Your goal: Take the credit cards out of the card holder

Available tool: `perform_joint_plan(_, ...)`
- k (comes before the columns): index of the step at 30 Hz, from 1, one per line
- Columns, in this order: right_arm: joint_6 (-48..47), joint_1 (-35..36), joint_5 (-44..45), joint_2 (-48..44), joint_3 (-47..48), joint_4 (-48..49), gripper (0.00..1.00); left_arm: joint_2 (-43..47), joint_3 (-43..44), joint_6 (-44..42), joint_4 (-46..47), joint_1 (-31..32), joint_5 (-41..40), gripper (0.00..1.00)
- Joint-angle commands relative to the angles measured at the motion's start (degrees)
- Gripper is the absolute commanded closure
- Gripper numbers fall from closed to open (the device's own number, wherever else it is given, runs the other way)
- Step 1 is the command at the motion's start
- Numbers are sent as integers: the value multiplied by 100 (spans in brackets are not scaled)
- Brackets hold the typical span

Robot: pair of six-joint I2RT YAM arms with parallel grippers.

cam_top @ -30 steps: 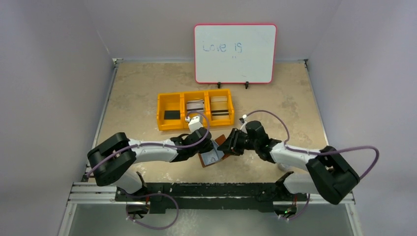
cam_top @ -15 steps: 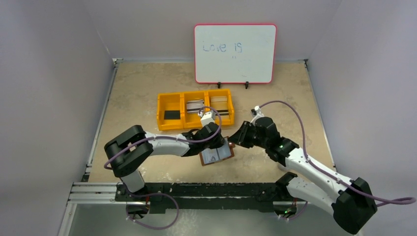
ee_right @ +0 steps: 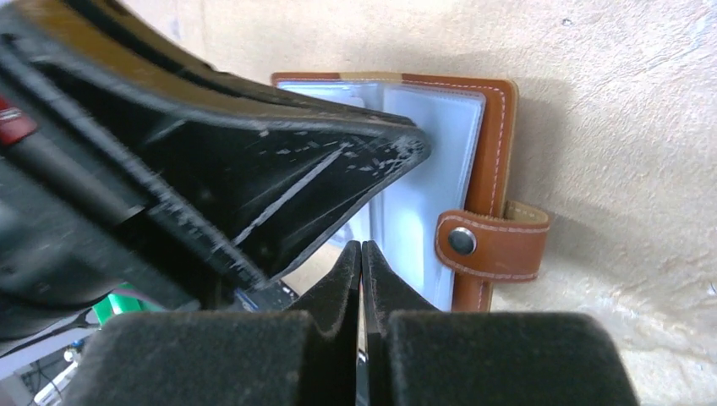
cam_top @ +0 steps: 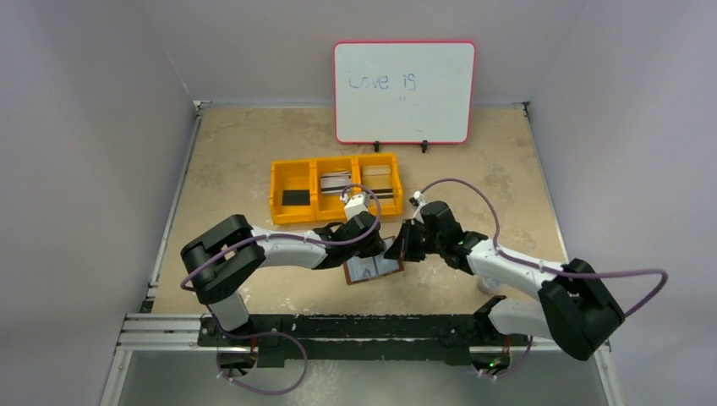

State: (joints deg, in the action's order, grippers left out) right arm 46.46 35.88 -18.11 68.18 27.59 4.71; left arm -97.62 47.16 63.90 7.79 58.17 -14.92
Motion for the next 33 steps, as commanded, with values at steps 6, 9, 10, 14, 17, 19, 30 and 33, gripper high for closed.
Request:
perform_joint_plan(6, 38, -20, -165, 895, 6, 567, 100, 694, 312, -94, -814, -123, -521, 88)
perform_joint_plan(9, 176, -25, -193, 926, -74, 730, 98, 1128, 433, -259, -1304, -172, -841, 78)
perform_joint_plan(10, 188, -26, -241, 951, -96, 814, 96, 1272, 432, -283, -1469, -179, -941, 75)
perform_joint_plan(14, 337, -27, -589, 1098, -220, 1368, 89, 1699, 146, -148, -1885, -177, -1036, 67)
perform_joint_plan(17, 377, -26, -765, 1278, -223, 1642, 88, 2037, -395, 19, -1802, -171, -786, 61)
perform_joint_plan(19, 400, -28, -875, 1383, -219, 1798, 88, 2321, -820, 111, -1476, -167, -579, 60)
perform_joint_plan(30, 675, -26, -1062, 1943, -334, 2466, 77, 1790, -973, 85, -1244, -166, 204, 60)
perform_joint_plan(33, 712, -26, -1141, 2154, -346, 2588, 77, 1464, -822, 20, -1353, -159, 277, 63)
